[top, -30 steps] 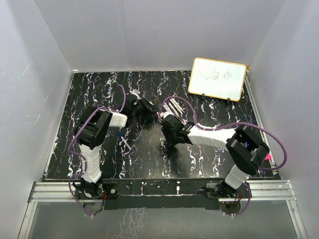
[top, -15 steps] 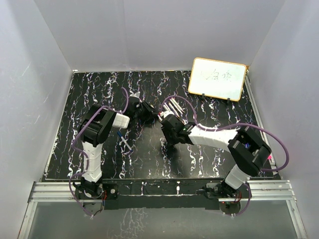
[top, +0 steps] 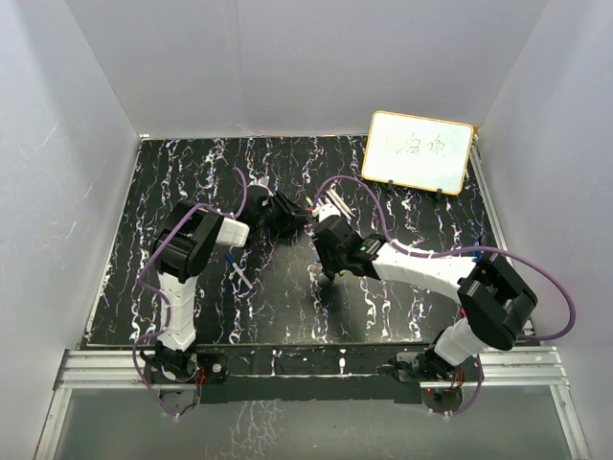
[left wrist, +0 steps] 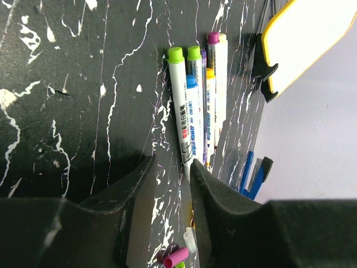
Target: Open the pen caps
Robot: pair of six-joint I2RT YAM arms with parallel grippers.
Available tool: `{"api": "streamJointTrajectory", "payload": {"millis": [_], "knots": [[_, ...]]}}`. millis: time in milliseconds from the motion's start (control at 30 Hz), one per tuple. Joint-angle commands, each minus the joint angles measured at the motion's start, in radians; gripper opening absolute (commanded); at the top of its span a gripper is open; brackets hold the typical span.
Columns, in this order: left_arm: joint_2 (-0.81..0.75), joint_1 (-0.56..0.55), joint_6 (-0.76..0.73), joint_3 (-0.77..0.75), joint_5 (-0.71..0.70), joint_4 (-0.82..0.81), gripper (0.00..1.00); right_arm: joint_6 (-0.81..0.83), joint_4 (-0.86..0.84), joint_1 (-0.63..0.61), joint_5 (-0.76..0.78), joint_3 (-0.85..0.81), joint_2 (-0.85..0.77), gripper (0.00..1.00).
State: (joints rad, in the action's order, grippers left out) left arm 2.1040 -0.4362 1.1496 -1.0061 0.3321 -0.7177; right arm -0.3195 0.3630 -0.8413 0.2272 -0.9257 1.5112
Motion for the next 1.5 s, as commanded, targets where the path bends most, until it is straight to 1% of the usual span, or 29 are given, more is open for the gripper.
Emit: {"api": "streamJointTrajectory", "payload": {"millis": [0,133,233,300,333,400,433,500,533,633,700,767,900,1000,1233,1333,1467], "knots": [[-0.055,-0.006,-0.012,-0.007,-0.006,0.014,0.30,0.005,-0.048,0.005,0.035,-0.041,-0.035,0.29],[-0.137,-0.003,-0.032,0.013,-0.021,0.045,0.31,0.012,-0.056,0.005,0.042,-0.048,-0.040,0.29],[-0.240,0.007,-0.075,0.031,-0.056,0.104,0.31,0.031,-0.077,0.005,0.024,-0.061,-0.027,0.30],[-0.344,0.025,-0.105,0.057,-0.091,0.145,0.34,0.044,-0.085,0.005,-0.004,-0.081,-0.001,0.38],[-0.395,0.039,-0.119,0.072,-0.118,0.170,0.37,0.052,-0.097,0.006,-0.021,-0.092,0.014,0.42],[-0.491,0.069,-0.150,0.118,-0.157,0.215,0.48,0.064,-0.110,0.005,-0.068,-0.127,0.048,0.48],[-0.540,0.084,-0.164,0.137,-0.189,0.248,0.59,0.071,-0.125,0.004,-0.097,-0.140,0.065,0.51],[-0.640,0.117,-0.185,0.185,-0.248,0.319,0.88,0.083,-0.150,-0.002,-0.147,-0.170,0.102,0.55],[-0.687,0.136,-0.193,0.211,-0.262,0.338,0.97,0.090,-0.151,-0.009,-0.166,-0.195,0.134,0.56],[-0.807,0.196,-0.205,0.267,-0.283,0.407,0.99,0.112,-0.144,-0.048,-0.192,-0.275,0.215,0.58],[-0.877,0.217,-0.222,0.281,-0.321,0.498,0.99,0.123,-0.121,-0.083,-0.186,-0.339,0.287,0.58],[-0.948,0.226,-0.234,0.295,-0.388,0.571,0.99,0.129,-0.111,-0.123,-0.172,-0.390,0.340,0.58],[-1.099,0.239,-0.225,0.337,-0.567,0.707,0.99,0.122,-0.131,-0.182,-0.177,-0.456,0.412,0.58],[-1.201,0.247,-0.217,0.366,-0.639,0.767,0.99,0.115,-0.133,-0.209,-0.176,-0.500,0.458,0.58],[-1.315,0.251,-0.188,0.399,-0.720,0.866,0.98,0.112,-0.127,-0.243,-0.200,-0.578,0.544,0.57],[-1.358,0.252,-0.179,0.420,-0.741,0.879,0.99,0.113,-0.123,-0.253,-0.203,-0.598,0.569,0.56],[-1.378,0.254,-0.181,0.420,-0.758,0.899,0.99,0.117,-0.116,-0.264,-0.200,-0.618,0.594,0.54]]}}
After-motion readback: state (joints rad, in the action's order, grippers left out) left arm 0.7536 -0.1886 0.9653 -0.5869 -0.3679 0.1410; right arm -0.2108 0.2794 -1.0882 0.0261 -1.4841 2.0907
